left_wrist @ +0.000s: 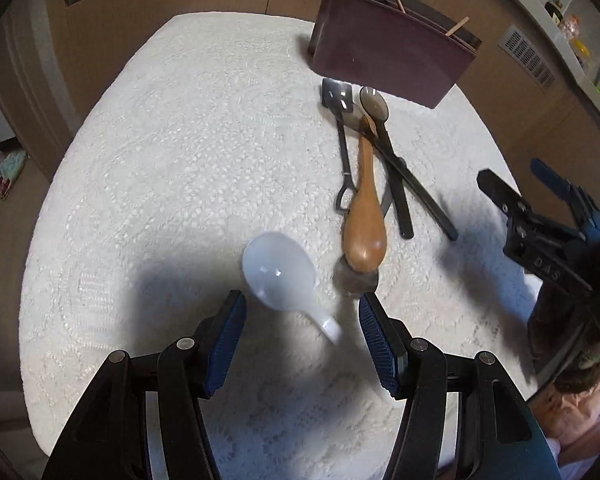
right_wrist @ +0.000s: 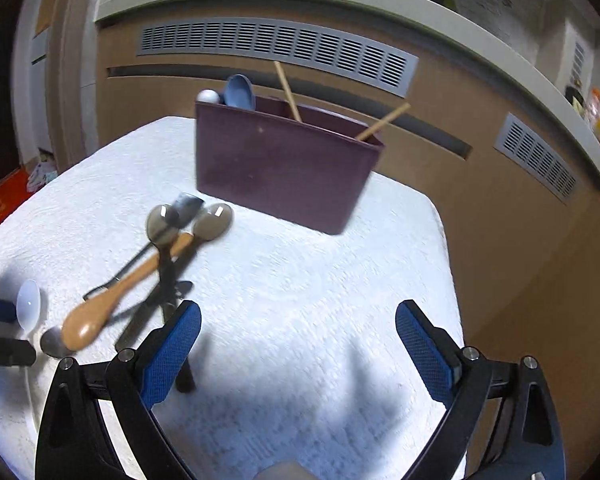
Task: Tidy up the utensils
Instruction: 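Move both open tools back down toward the remaining utensils on the table, then grasp the dark translucent spoon with the right tool while the left tool nears the white spoon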
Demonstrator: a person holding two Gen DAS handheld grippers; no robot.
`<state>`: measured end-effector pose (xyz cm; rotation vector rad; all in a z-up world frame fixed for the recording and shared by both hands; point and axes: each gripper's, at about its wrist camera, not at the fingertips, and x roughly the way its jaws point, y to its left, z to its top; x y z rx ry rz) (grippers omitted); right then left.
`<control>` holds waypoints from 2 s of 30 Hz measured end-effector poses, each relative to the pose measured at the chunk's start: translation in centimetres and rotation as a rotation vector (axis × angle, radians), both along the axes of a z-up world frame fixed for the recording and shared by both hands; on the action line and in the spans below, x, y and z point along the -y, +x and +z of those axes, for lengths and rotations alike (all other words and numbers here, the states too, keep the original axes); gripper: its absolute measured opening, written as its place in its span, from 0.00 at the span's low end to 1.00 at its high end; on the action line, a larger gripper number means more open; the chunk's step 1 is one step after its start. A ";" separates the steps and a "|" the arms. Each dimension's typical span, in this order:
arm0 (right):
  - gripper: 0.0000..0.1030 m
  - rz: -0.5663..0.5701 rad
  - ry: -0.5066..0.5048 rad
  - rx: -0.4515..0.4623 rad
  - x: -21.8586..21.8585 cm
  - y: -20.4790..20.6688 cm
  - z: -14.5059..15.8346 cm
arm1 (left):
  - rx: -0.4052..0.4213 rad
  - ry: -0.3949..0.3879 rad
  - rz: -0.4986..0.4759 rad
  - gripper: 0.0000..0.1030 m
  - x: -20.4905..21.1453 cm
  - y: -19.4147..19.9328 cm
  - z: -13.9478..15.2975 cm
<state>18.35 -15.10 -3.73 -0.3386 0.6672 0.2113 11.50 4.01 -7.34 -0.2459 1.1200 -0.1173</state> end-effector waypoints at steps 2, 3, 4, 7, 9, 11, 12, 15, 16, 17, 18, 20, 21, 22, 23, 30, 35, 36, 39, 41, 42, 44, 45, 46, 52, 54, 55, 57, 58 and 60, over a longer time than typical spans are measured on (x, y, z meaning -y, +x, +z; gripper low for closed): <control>0.93 -0.007 0.001 0.005 0.4 -0.4 0.0 | 0.009 -0.005 0.000 0.58 0.4 0.6 0.1; 0.93 -0.010 0.002 0.012 0.6 -0.5 0.0 | 0.012 0.000 -0.004 0.58 0.6 1.0 0.1; 0.93 -0.012 0.002 0.019 0.6 -0.5 0.1 | 0.019 0.006 -0.013 0.58 0.9 1.4 0.1; 0.98 0.011 0.010 0.021 0.6 -0.7 0.4 | 0.049 0.019 -0.047 0.57 1.6 2.3 0.2; 0.99 0.071 0.050 0.001 0.3 -0.8 0.8 | 0.068 0.040 -0.058 0.54 1.7 2.8 0.2; 0.99 0.138 0.095 -0.033 -0.3 -0.5 1.1 | 0.087 0.048 -0.077 0.51 1.9 3.0 0.3; 0.99 0.167 0.112 -0.053 -0.7 -0.1 1.2 | 0.096 0.050 -0.088 0.49 1.9 3.0 0.3; 0.99 0.227 0.141 -0.120 -2.3 1.8 1.1 | 0.120 0.050 -0.110 0.41 1.6 3.0 0.4; 0.98 0.238 0.137 -0.134 -2.9 2.4 1.0 | 0.125 0.049 -0.113 0.39 1.4 2.9 0.5; 0.96 0.256 0.135 -0.148 -3.7 3.0 0.9 | 0.131 0.048 -0.110 0.39 1.1 2.8 0.5; 0.88 0.277 0.132 -0.164 -4.4 3.6 0.7 | 0.136 0.044 -0.108 0.39 0.8 2.8 0.5; 0.72 0.316 0.123 -0.208 -5.9 4.5 0.0 | 0.135 0.025 -0.098 0.39 0.1 2.7 0.5; 0.62 0.330 0.113 -0.221 -6.6 4.8 -0.3 | 0.133 0.014 -0.087 0.39 -0.2 2.7 0.5; 0.54 0.343 0.097 -0.235 -7.5 5.2 -0.7 | 0.130 0.004 -0.082 0.40 -0.5 2.6 0.5; 0.50 0.352 0.081 -0.247 -8.2 5.6 -1.2 | 0.130 -0.009 -0.076 0.40 -0.8 2.5 0.6; 0.37 0.387 0.020 -0.292 -11.6 7.7 -3.2 | 0.119 -0.027 -0.058 0.48 -1.5 1.4 1.1; 0.28 0.383 0.022 -0.332 -12.0 8.3 -3.6 | 0.088 -0.039 -0.059 0.48 -1.5 0.9 0.8; 0.28 0.376 0.025 -0.337 -11.8 8.0 -3.5 | 0.082 -0.040 -0.058 0.48 -1.5 0.8 0.7; 0.28 0.346 0.027 -0.309 -10.3 6.9 -2.7 | 0.063 -0.061 -0.071 0.48 -1.0 0.6 0.5; 0.28 0.319 0.050 -0.301 -8.7 5.9 -2.1 | 0.046 -0.074 -0.083 0.48 -0.4 0.6 0.3; 0.28 0.304 0.061 -0.296 -7.8 5.5 -1.8 | 0.038 -0.079 -0.088 0.48 -0.1 0.7 0.2; 0.28 0.269 0.068 -0.274 -6.1 4.5 -1.1 | 0.029 -0.073 -0.097 0.48 0.5 1.1 0.1; 0.28 0.254 0.078 -0.264 -5.2 4.1 -0.8 | 0.028 -0.068 -0.100 0.48 0.7 1.2 0.1; 0.28 0.237 0.085 -0.254 -4.3 3.6 -0.6 | 0.029 -0.064 -0.106 0.48 1.1 1.5 0.2; 0.28 0.125 0.123 -0.221 0.4 2.2 -0.3 | 0.042 -0.039 -0.163 0.48 3.1 3.2 0.3; 0.28 0.098 0.127 -0.220 1.3 2.0 -0.6 | 0.046 -0.017 -0.181 0.48 3.7 3.8 0.3; 0.28 0.085 0.134 -0.224 1.7 2.0 -0.9 | 0.047 0.000 -0.189 0.48 4.0 4.2 0.2; 0.28 0.059 0.153 -0.231 2.9 1.7 -1.0 | 0.056 0.034 -0.189 0.48 4.3 4.3 0.4; 0.28 0.048 0.162 -0.233 3.4 1.6 -1.0 | 0.072 0.052 -0.187 0.48 4.4 4.2 0.8; 0.28 0.022 0.178 -0.231 3.8 1.6 -1.4 | 0.114 0.081 -0.173 0.48 4.0 3.7 1.7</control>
